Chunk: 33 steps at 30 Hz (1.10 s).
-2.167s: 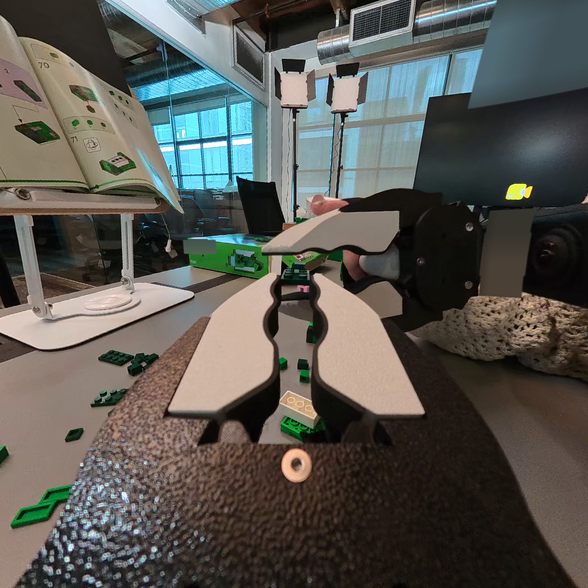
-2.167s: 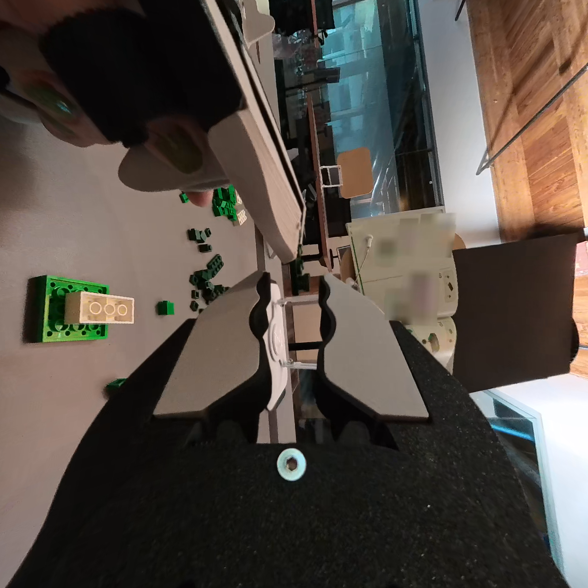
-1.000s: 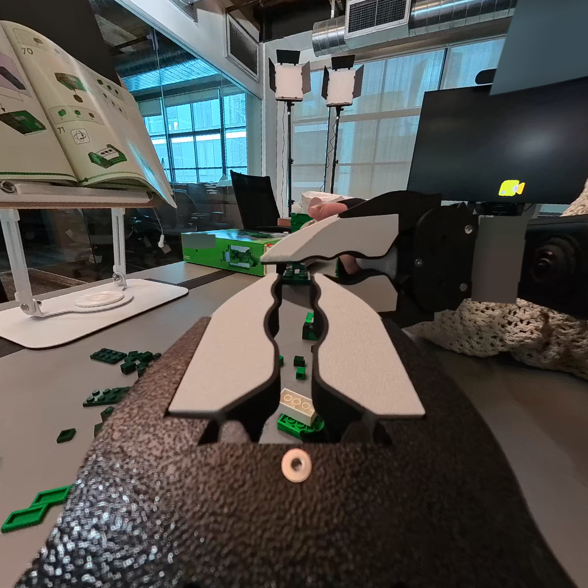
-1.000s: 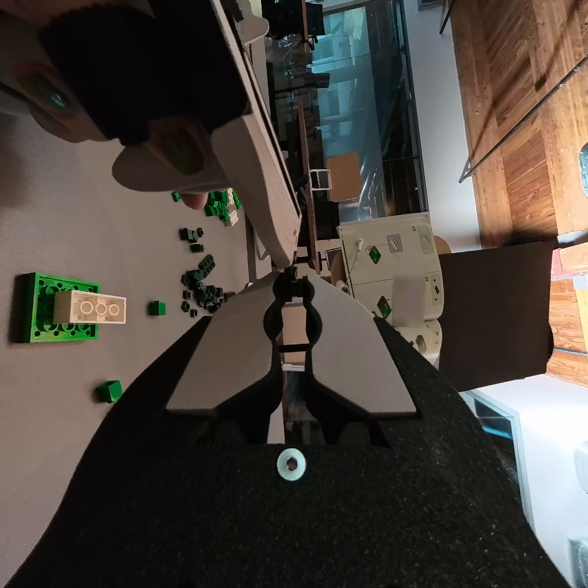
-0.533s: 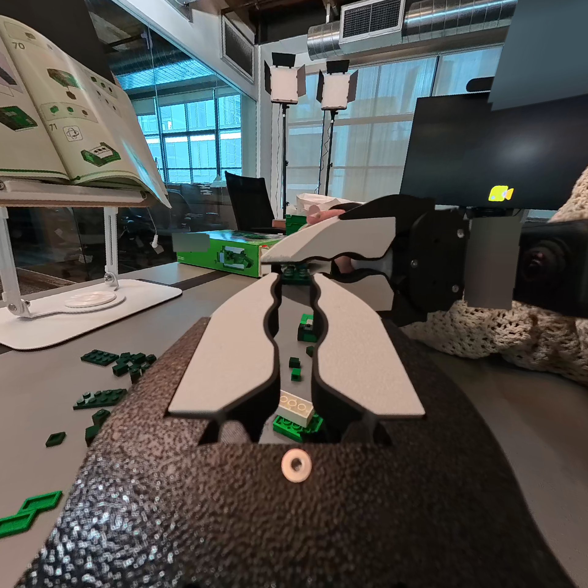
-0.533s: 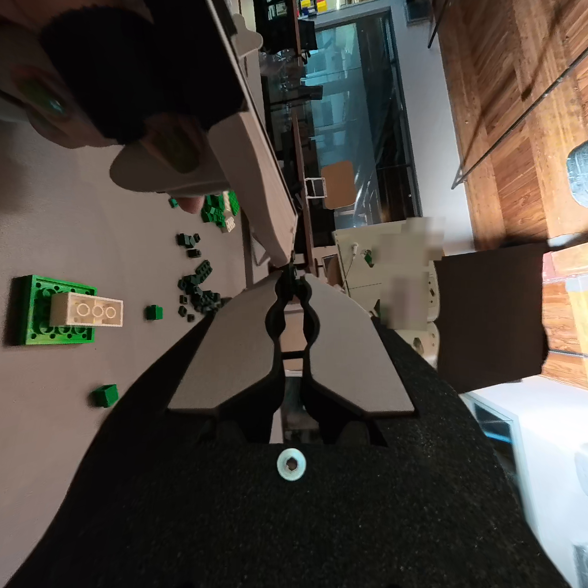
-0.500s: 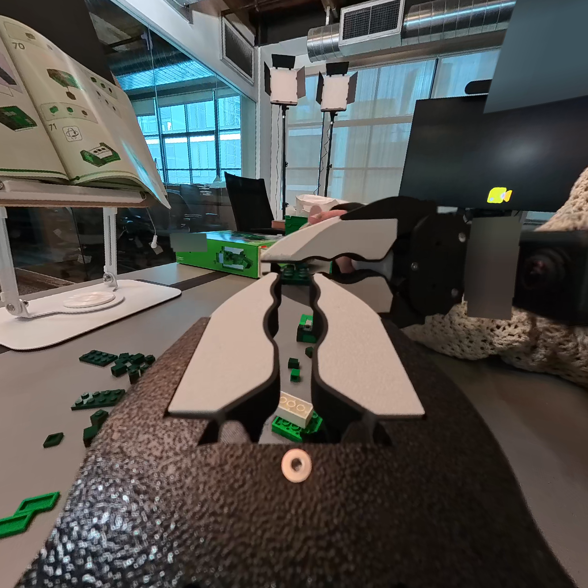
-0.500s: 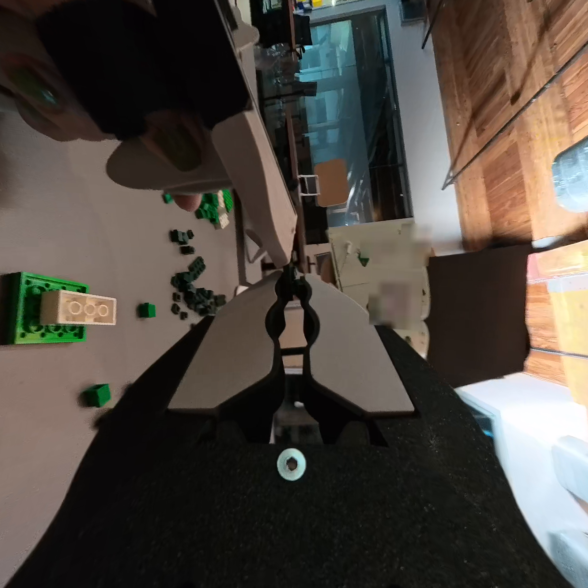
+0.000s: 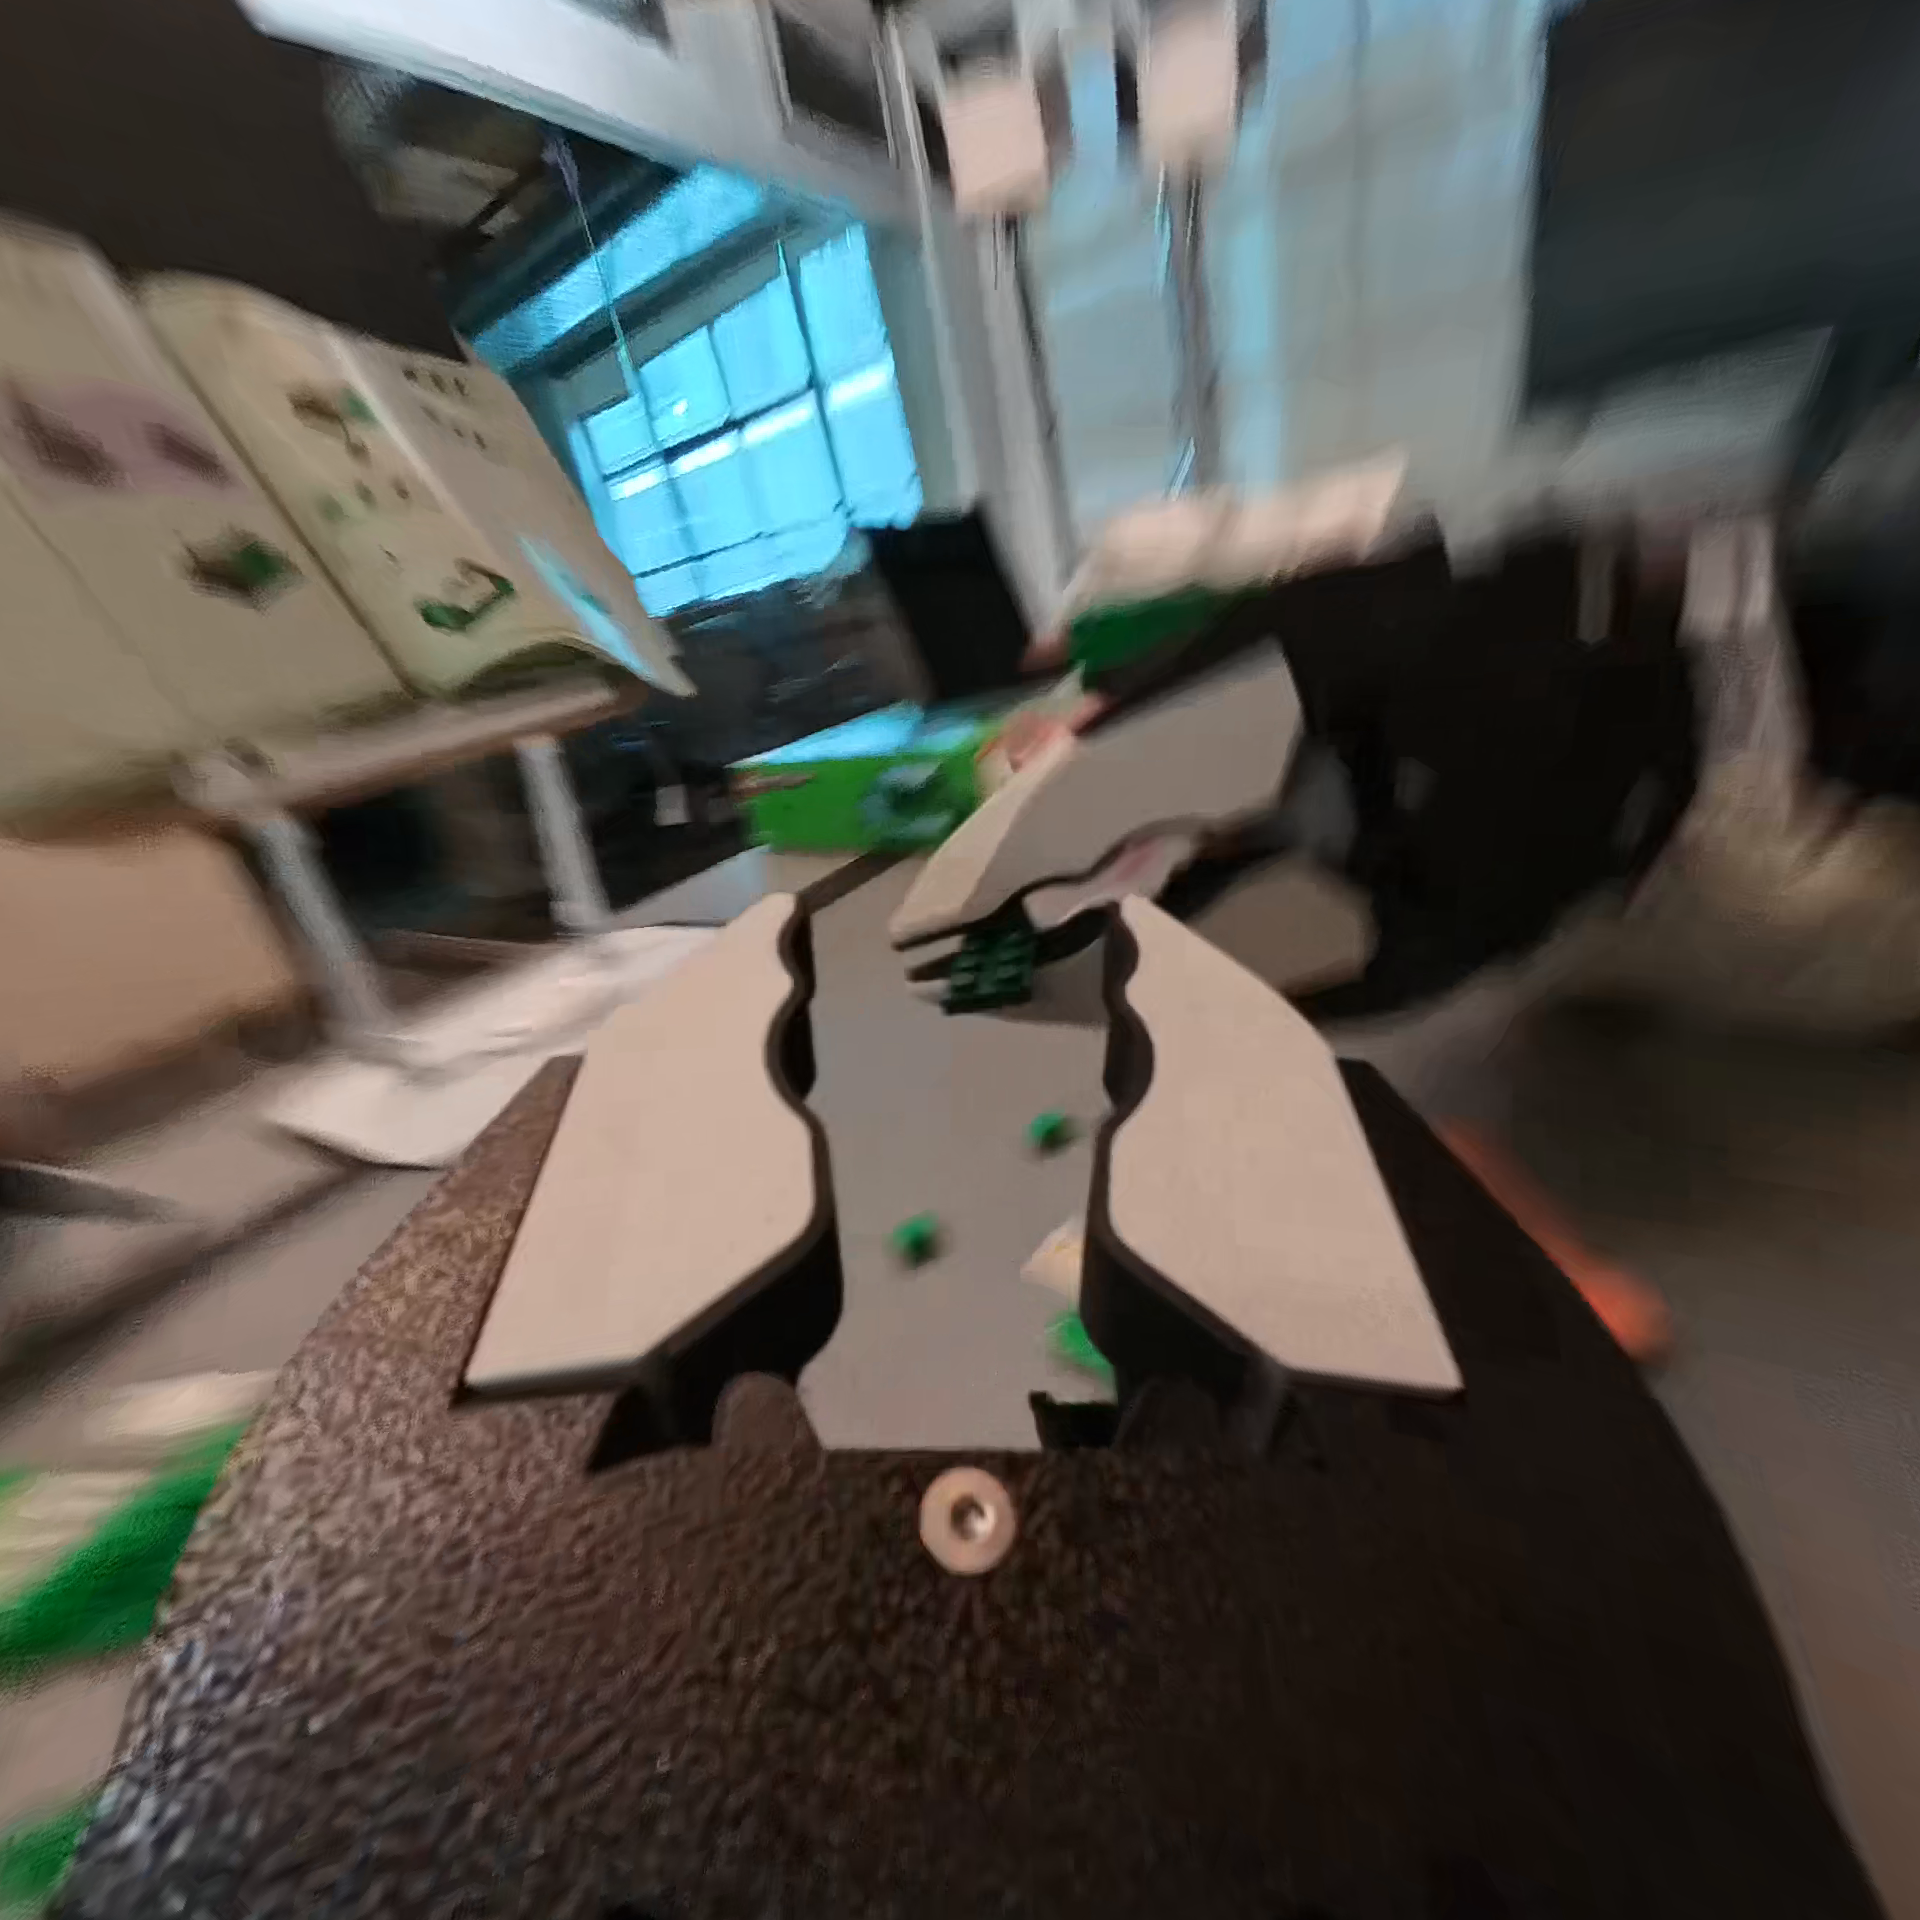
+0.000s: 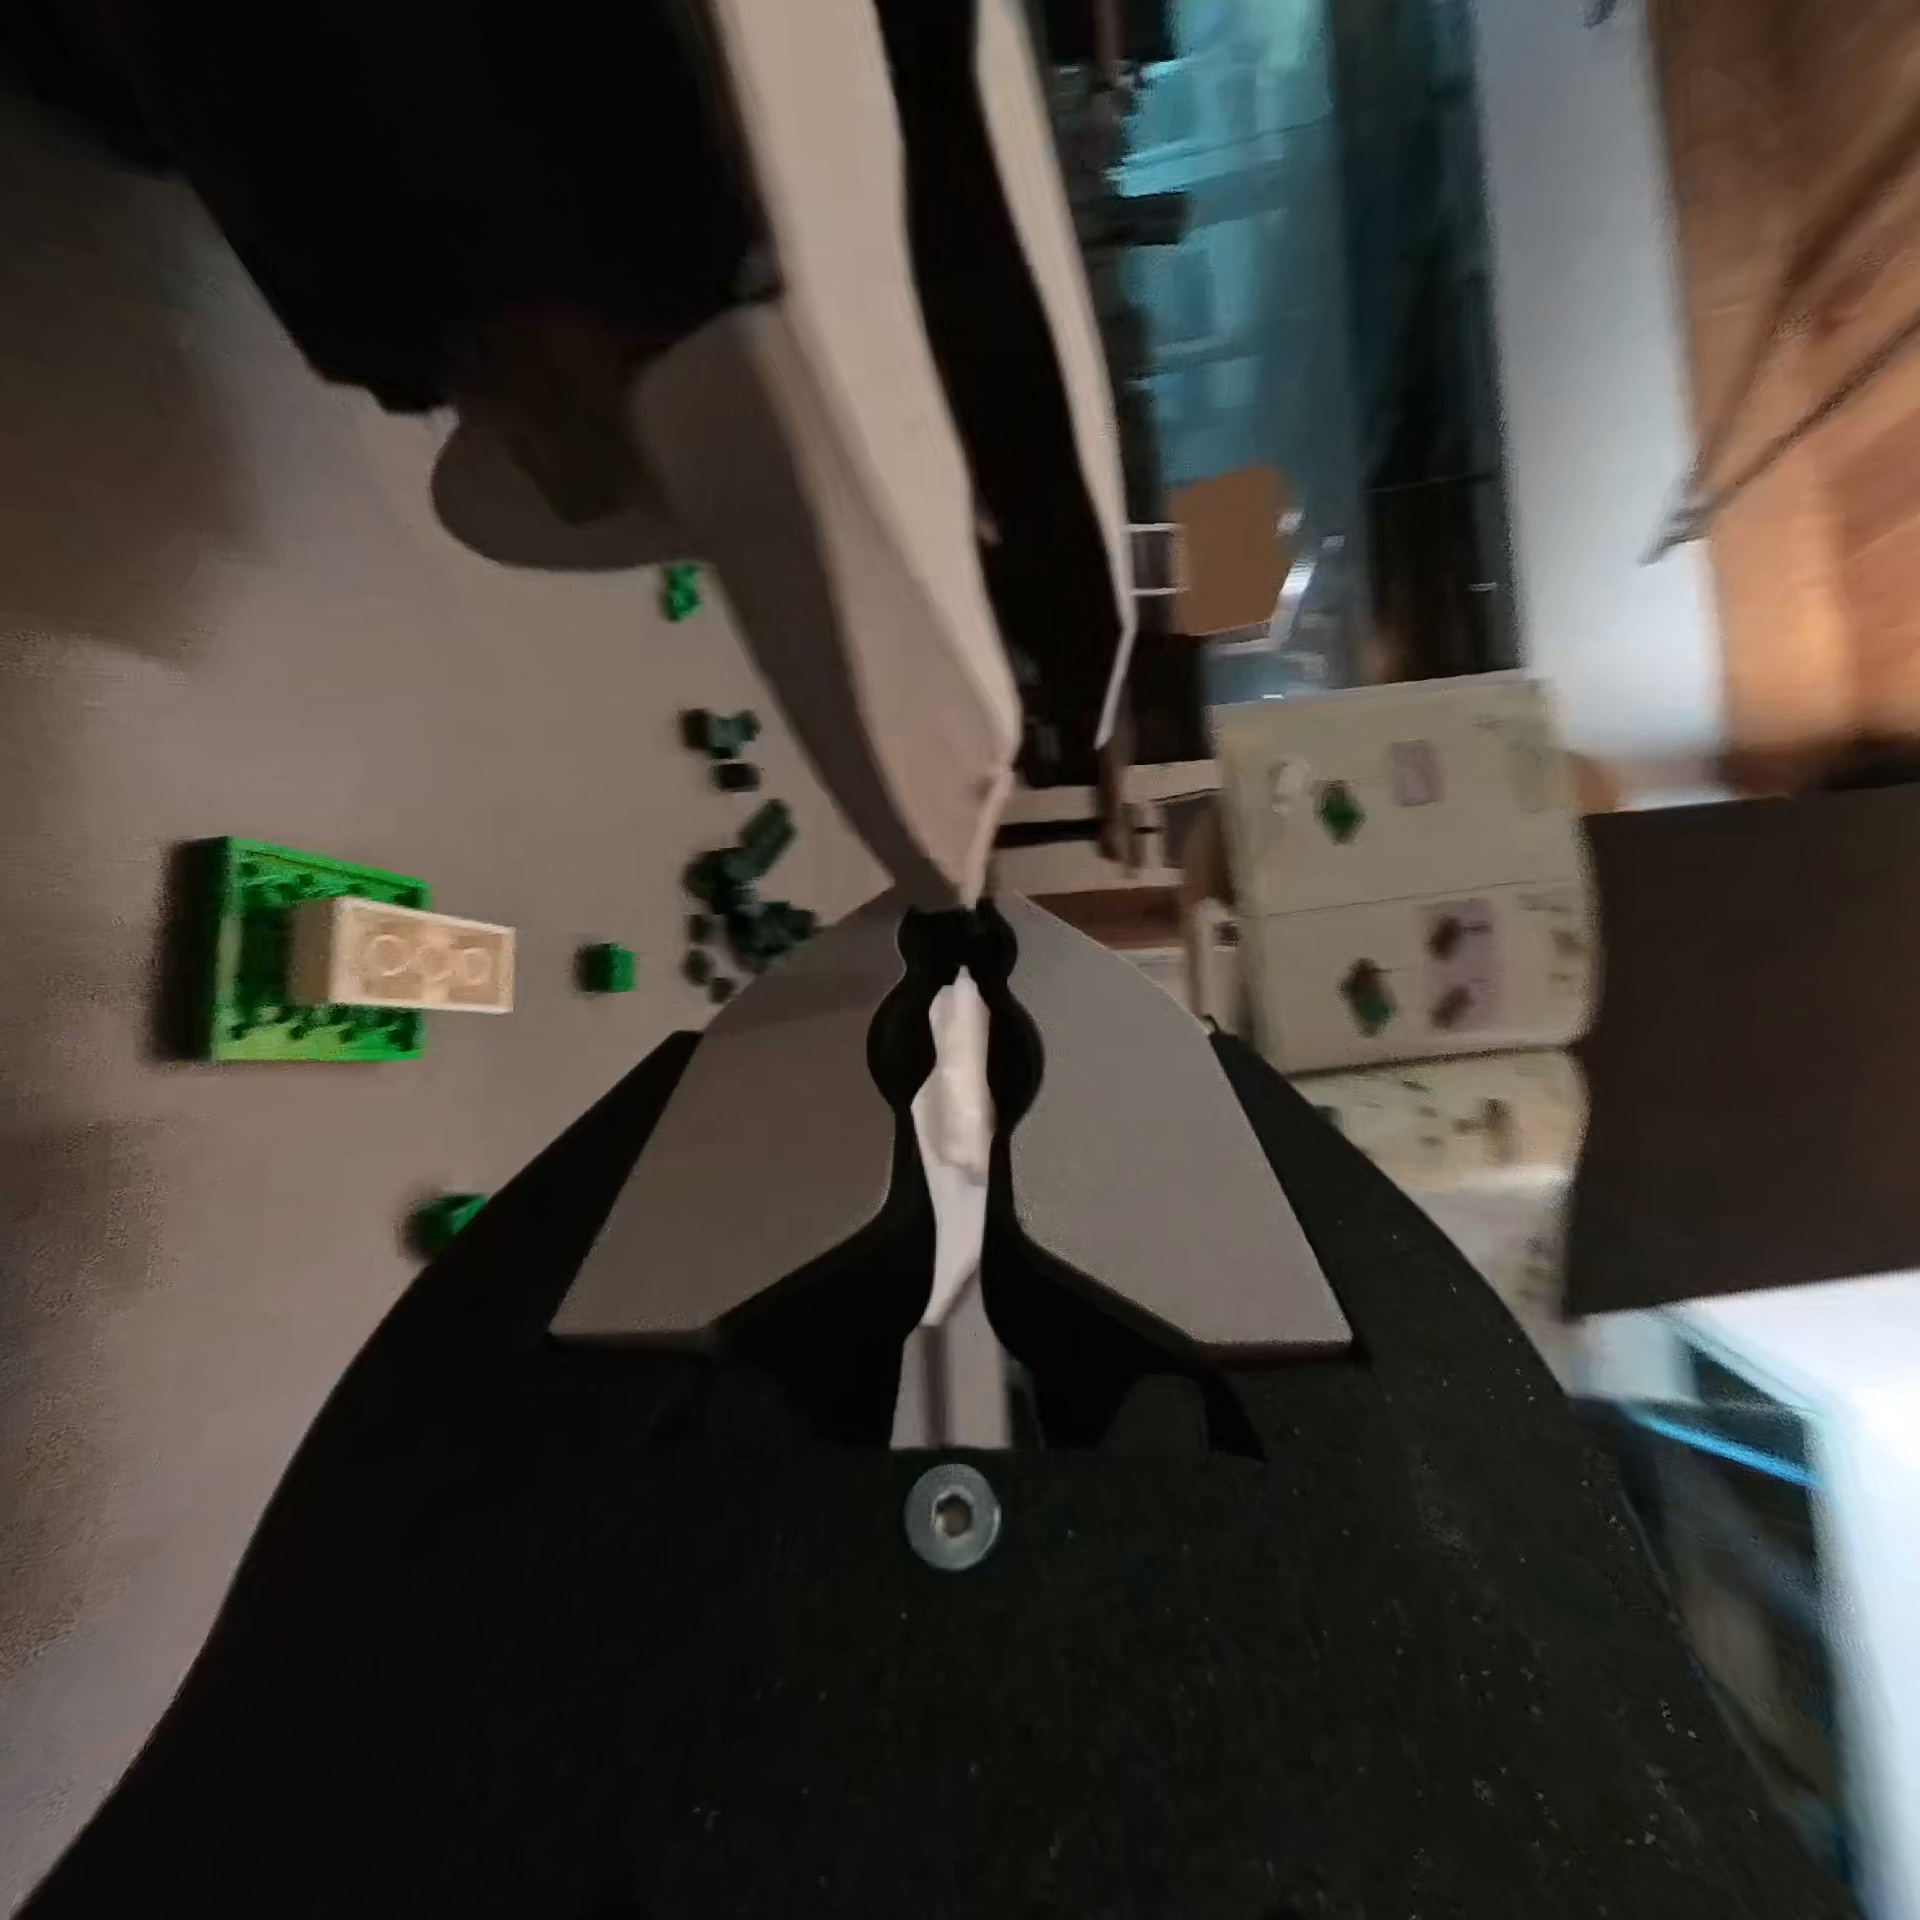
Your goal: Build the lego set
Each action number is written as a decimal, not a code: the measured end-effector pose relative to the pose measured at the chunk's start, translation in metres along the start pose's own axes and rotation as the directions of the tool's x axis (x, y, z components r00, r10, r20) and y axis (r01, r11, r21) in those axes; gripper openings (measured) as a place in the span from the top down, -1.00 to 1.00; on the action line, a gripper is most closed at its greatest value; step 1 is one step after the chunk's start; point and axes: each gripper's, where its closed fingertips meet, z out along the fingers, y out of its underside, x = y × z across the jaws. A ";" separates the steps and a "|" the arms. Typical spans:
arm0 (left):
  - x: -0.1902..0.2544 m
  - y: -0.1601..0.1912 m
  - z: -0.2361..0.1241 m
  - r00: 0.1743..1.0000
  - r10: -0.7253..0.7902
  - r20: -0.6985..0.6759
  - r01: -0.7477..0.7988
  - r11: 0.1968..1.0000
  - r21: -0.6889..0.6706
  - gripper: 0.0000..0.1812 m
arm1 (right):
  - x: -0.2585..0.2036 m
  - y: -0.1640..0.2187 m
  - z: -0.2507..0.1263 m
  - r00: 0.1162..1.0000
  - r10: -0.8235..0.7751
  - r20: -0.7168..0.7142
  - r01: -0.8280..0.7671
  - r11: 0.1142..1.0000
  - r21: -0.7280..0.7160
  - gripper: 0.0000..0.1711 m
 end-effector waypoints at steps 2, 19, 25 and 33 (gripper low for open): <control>0.001 0.009 -0.002 0.960 0.278 0.011 -0.276 0.956 -0.098 0.44 | -0.014 0.002 0.001 0.986 0.076 0.147 -0.079 0.997 0.015 0.94; 0.019 0.040 0.000 0.842 0.523 -0.134 -0.539 0.801 -0.261 0.94 | -0.039 0.012 -0.005 0.929 0.088 0.358 -0.072 0.996 -0.057 0.94; 0.013 0.036 0.000 0.908 0.408 -0.096 -0.418 0.867 -0.269 0.93 | -0.029 0.013 0.002 0.972 0.071 0.225 -0.046 0.992 -0.115 0.94; 0.008 0.034 0.000 0.932 0.353 -0.079 -0.361 0.892 -0.271 0.93 | -0.025 0.012 0.006 0.986 0.066 0.153 -0.051 0.994 -0.102 0.94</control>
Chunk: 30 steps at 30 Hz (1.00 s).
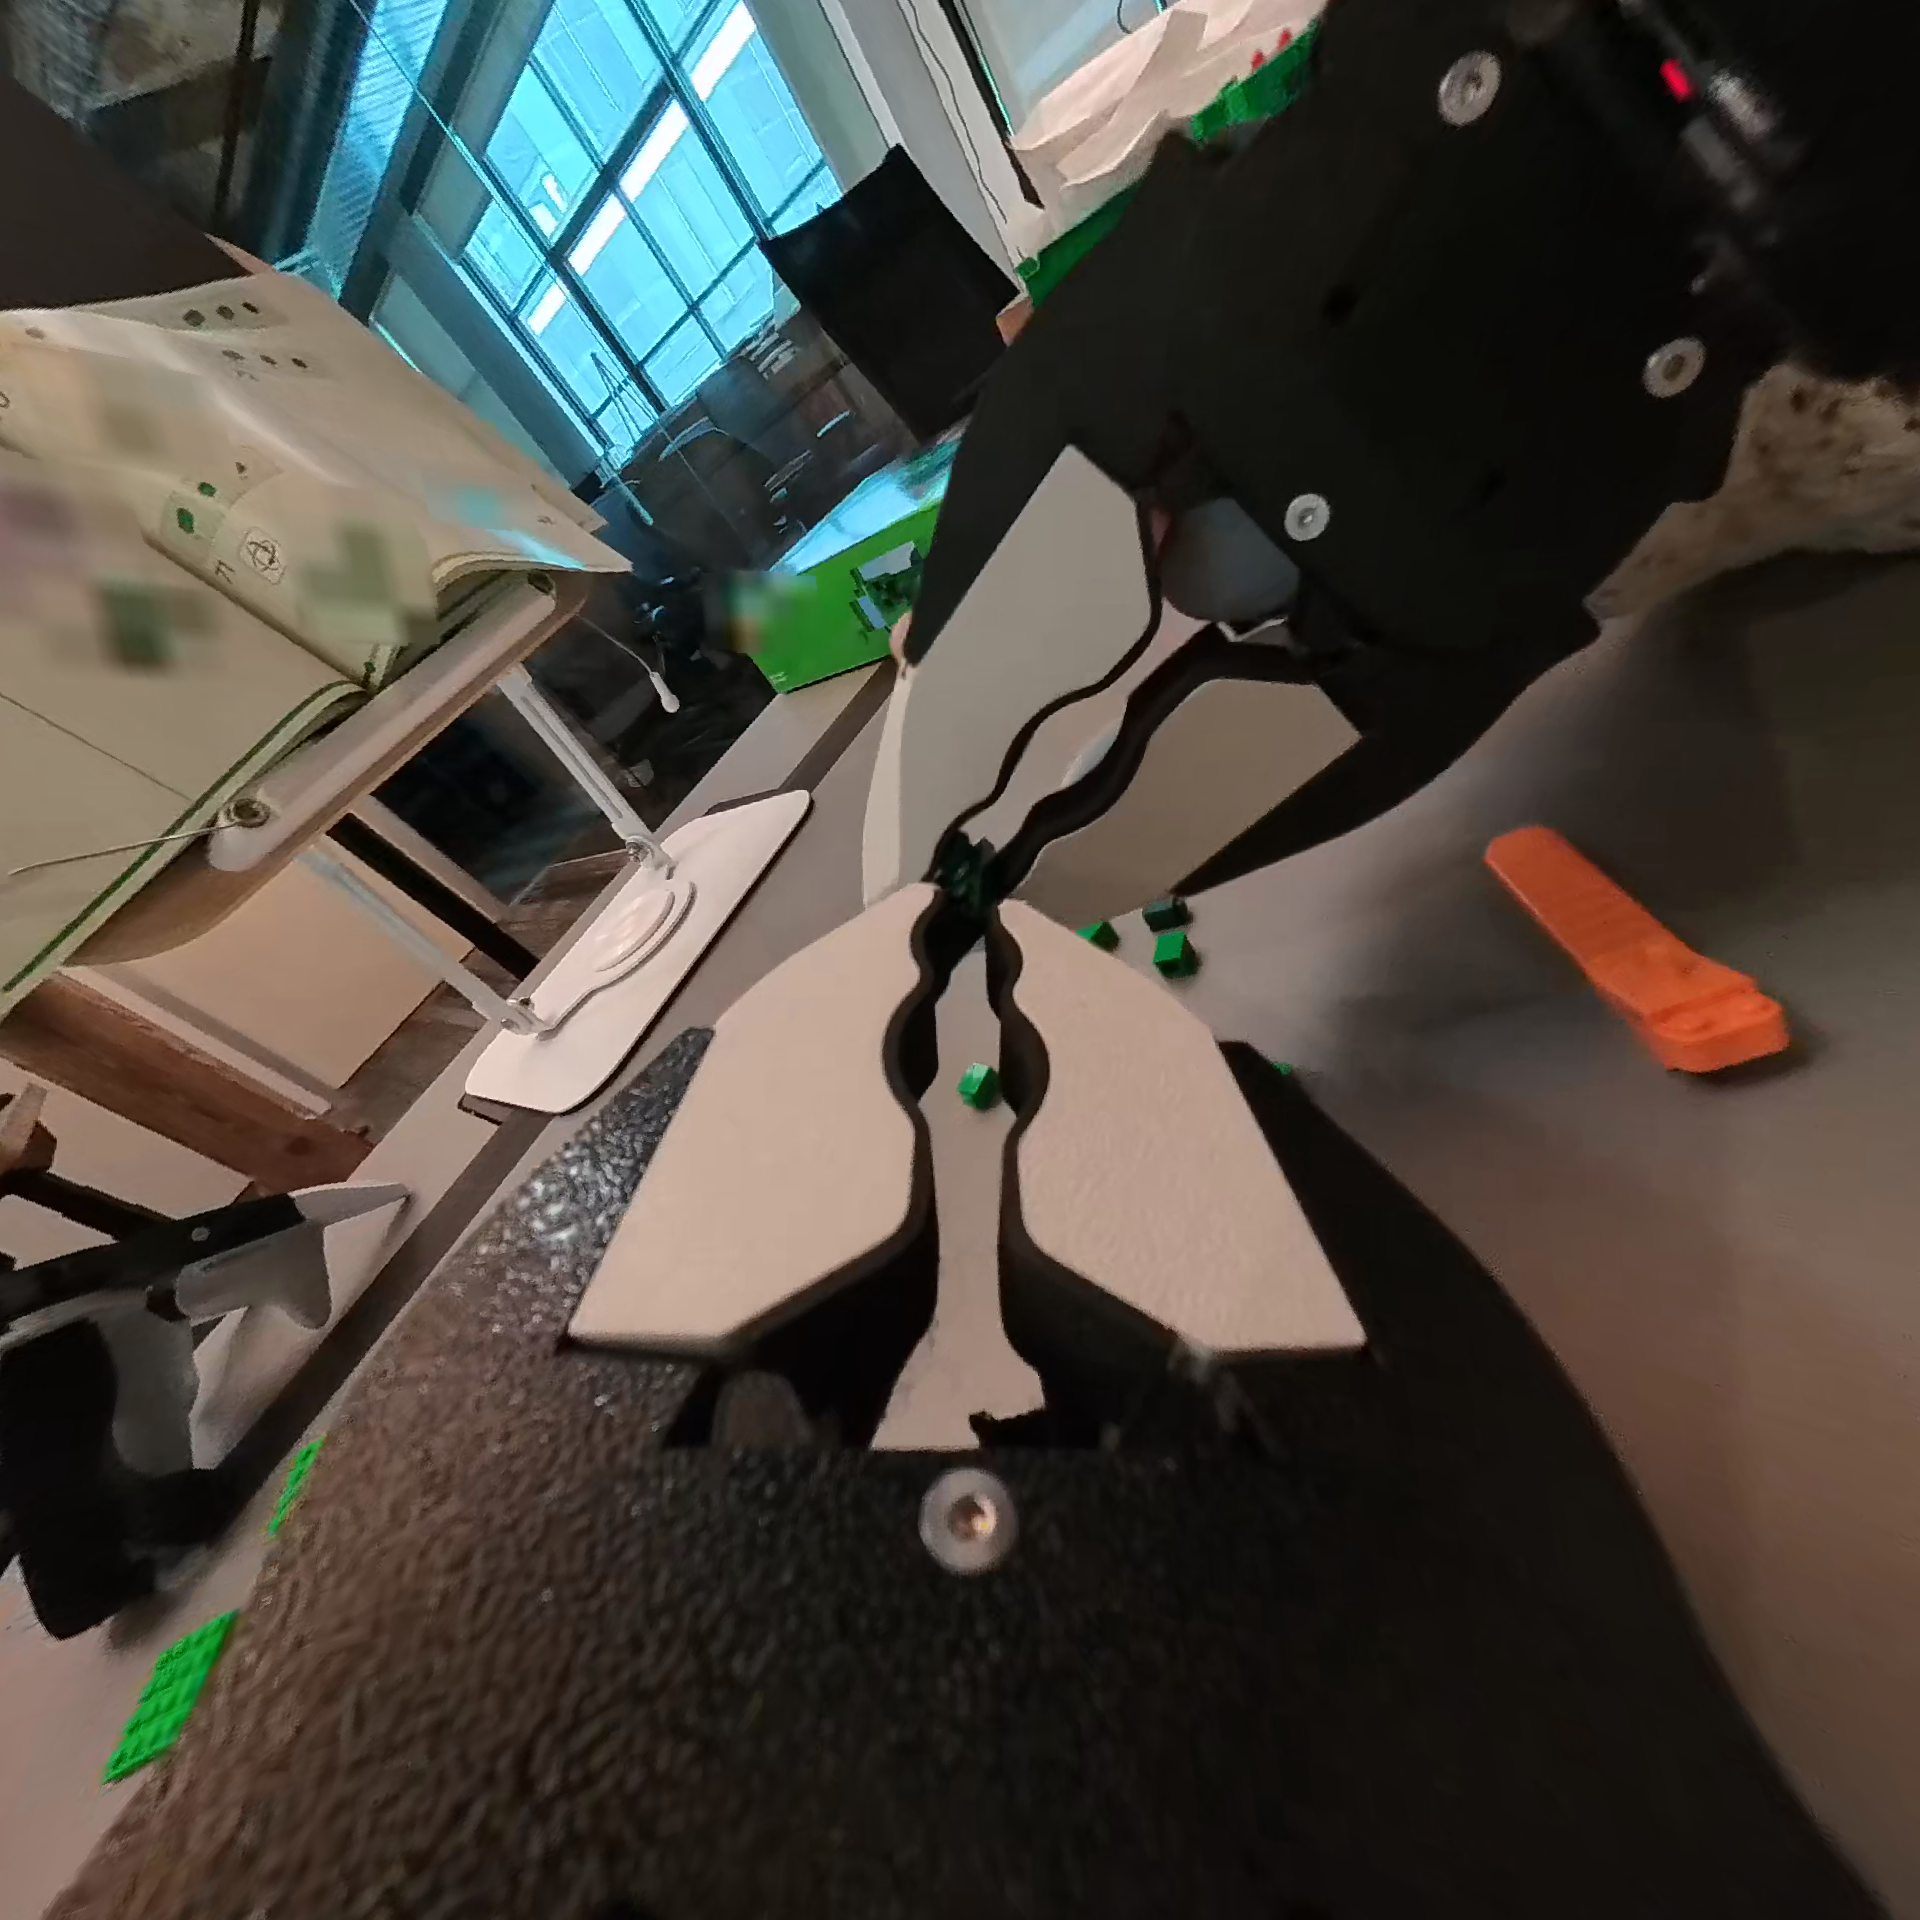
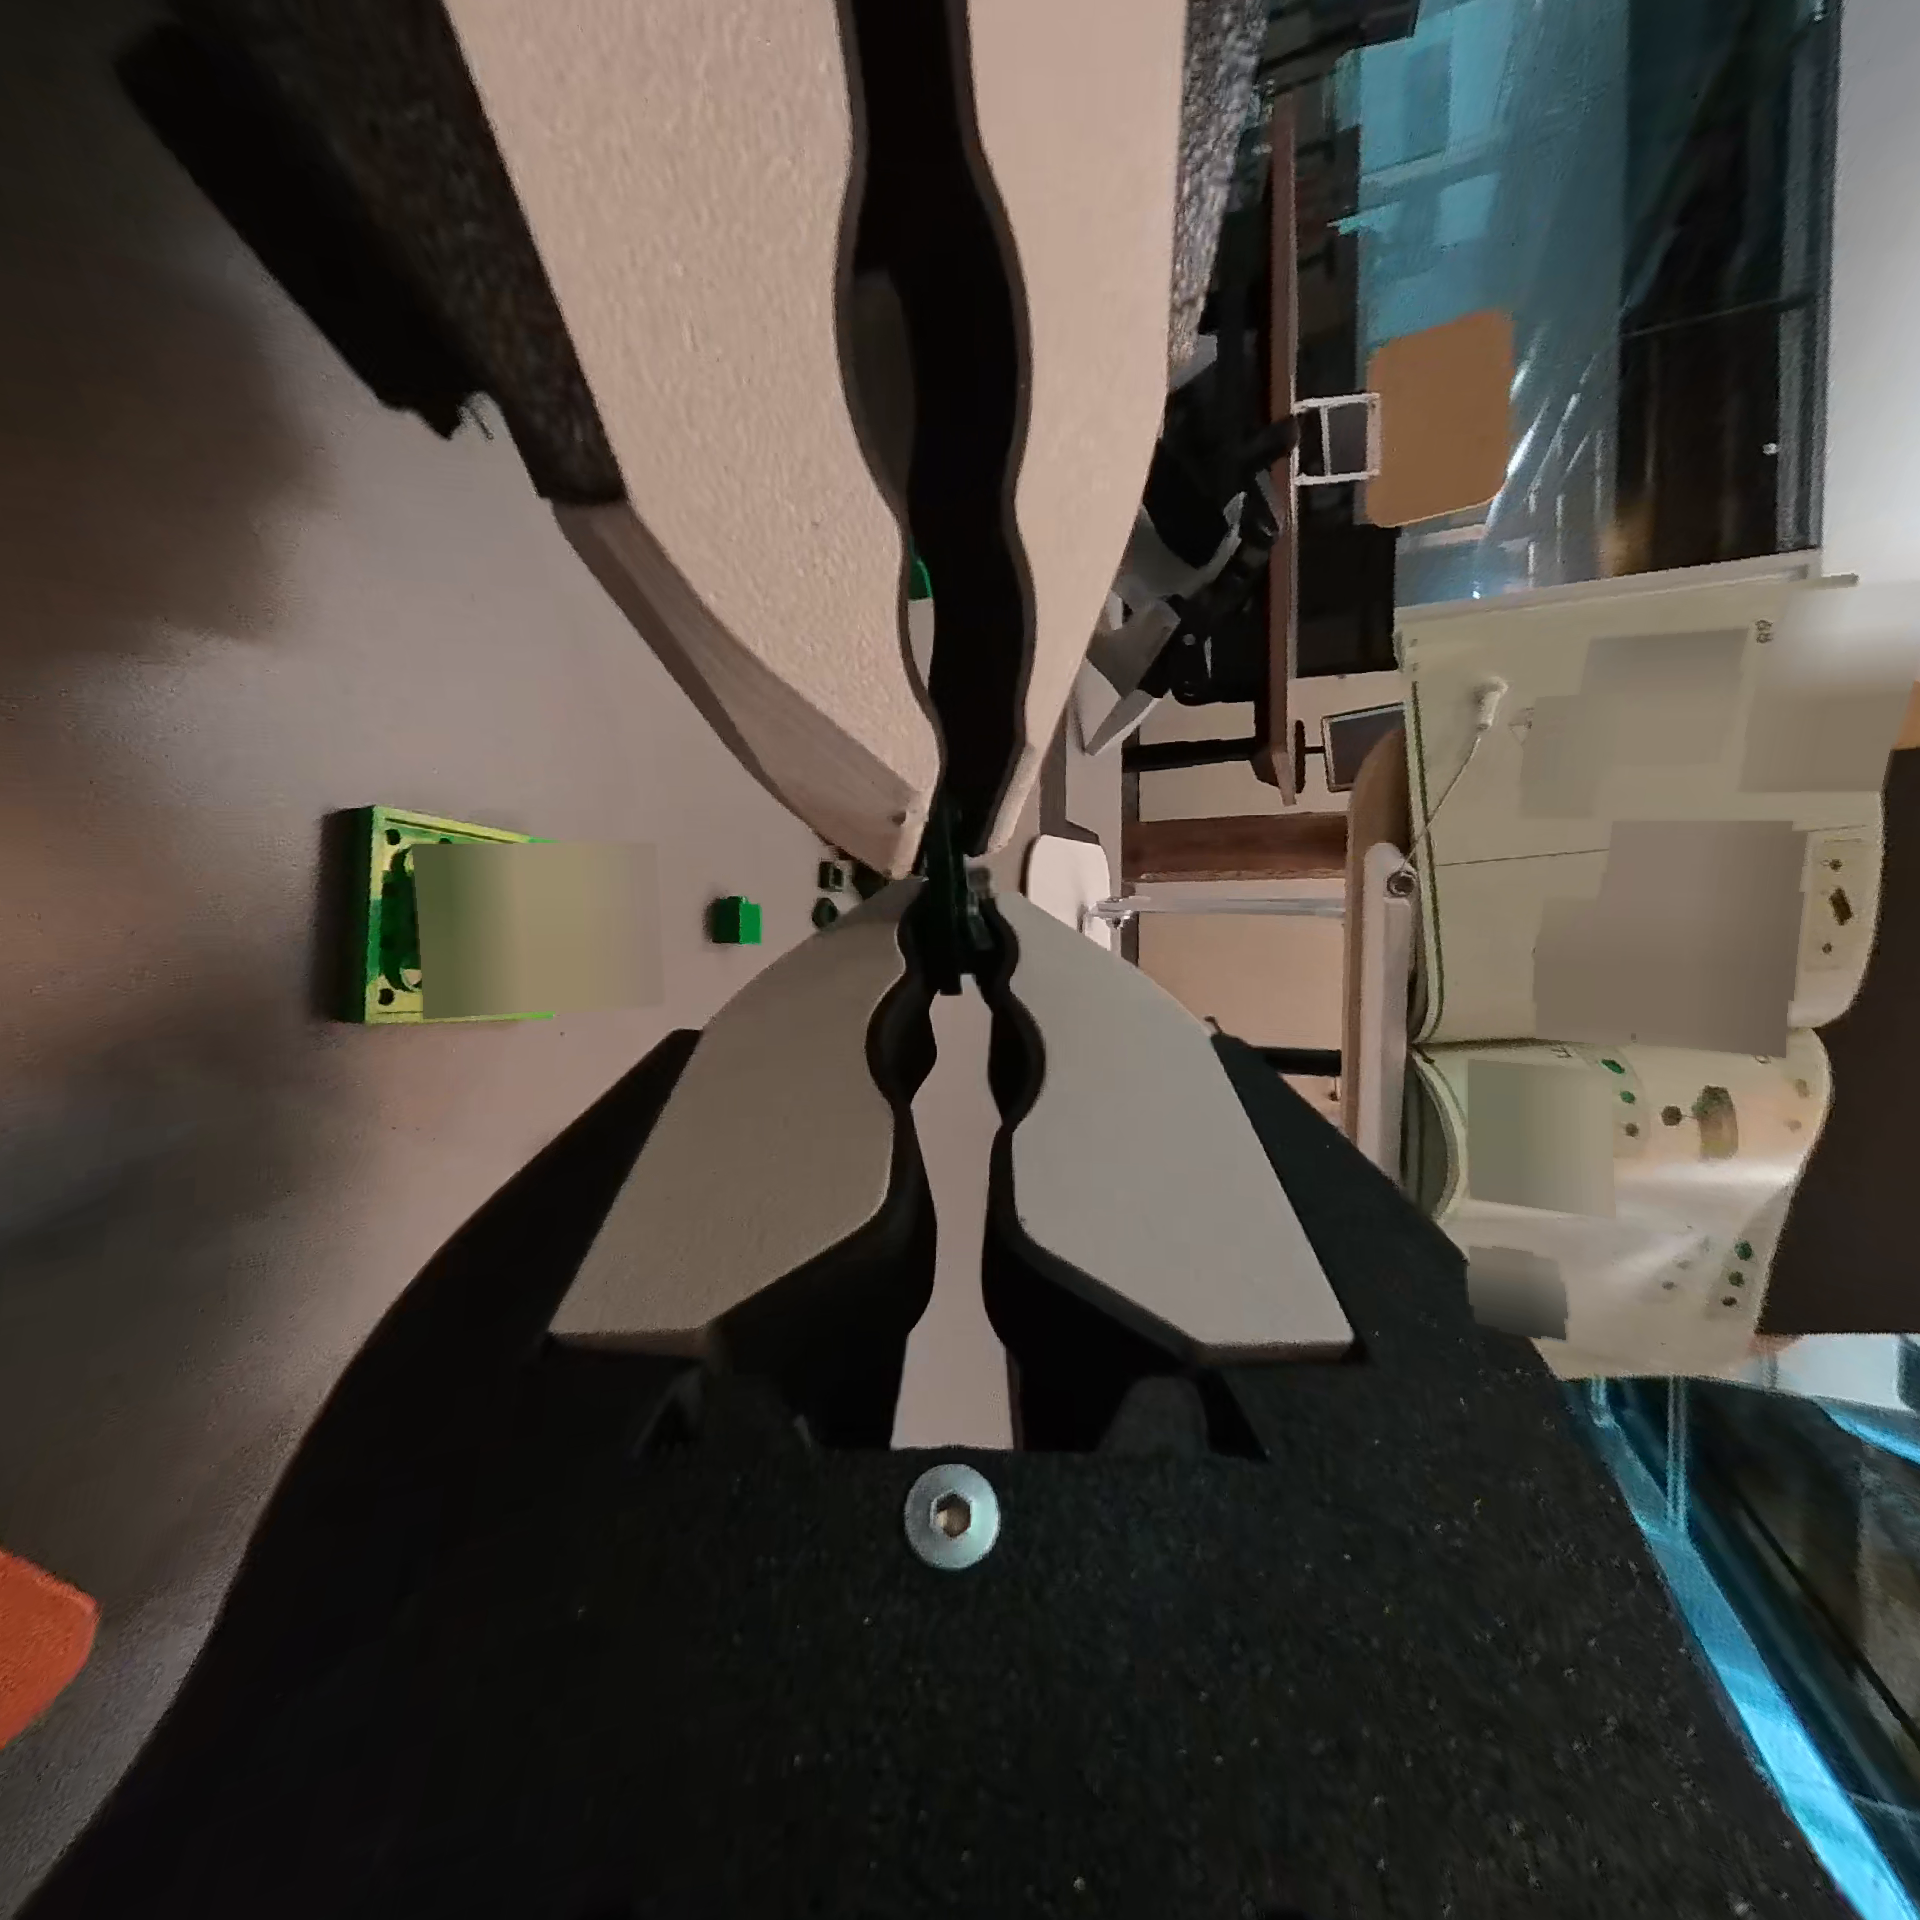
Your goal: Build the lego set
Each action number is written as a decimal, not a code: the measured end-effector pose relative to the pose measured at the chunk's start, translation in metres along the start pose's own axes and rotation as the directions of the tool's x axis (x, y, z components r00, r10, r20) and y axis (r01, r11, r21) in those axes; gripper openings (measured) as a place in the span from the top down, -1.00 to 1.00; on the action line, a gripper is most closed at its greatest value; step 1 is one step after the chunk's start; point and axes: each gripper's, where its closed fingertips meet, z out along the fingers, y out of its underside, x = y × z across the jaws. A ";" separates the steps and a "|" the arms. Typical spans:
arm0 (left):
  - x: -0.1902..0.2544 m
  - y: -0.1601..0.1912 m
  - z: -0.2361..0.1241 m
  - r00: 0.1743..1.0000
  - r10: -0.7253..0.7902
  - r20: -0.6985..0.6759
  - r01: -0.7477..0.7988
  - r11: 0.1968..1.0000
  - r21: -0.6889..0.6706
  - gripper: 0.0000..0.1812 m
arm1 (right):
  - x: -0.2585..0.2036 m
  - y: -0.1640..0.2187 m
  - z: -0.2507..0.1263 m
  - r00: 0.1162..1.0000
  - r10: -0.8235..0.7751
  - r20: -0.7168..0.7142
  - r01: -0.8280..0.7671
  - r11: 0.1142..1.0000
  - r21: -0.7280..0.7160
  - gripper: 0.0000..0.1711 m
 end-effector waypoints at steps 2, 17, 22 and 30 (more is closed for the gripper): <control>0.001 0.002 0.001 1.000 0.028 0.001 -0.028 0.999 -0.017 0.94 | -0.004 0.001 0.001 0.999 0.015 0.032 -0.015 1.000 0.008 0.93; -0.004 -0.006 -0.002 0.998 0.032 0.051 -0.033 0.999 0.026 0.93 | 0.015 -0.003 -0.002 0.972 -0.122 -0.200 0.123 0.992 -0.007 0.93; -0.004 -0.007 -0.002 0.998 0.039 0.054 -0.041 0.999 0.030 0.93 | 0.014 -0.004 -0.003 0.982 -0.053 -0.180 0.058 0.998 0.021 0.94; -0.007 -0.006 -0.004 0.994 0.072 0.078 -0.075 0.997 0.030 0.95 | 0.009 -0.007 -0.002 0.993 0.033 -0.116 -0.022 0.995 0.097 0.84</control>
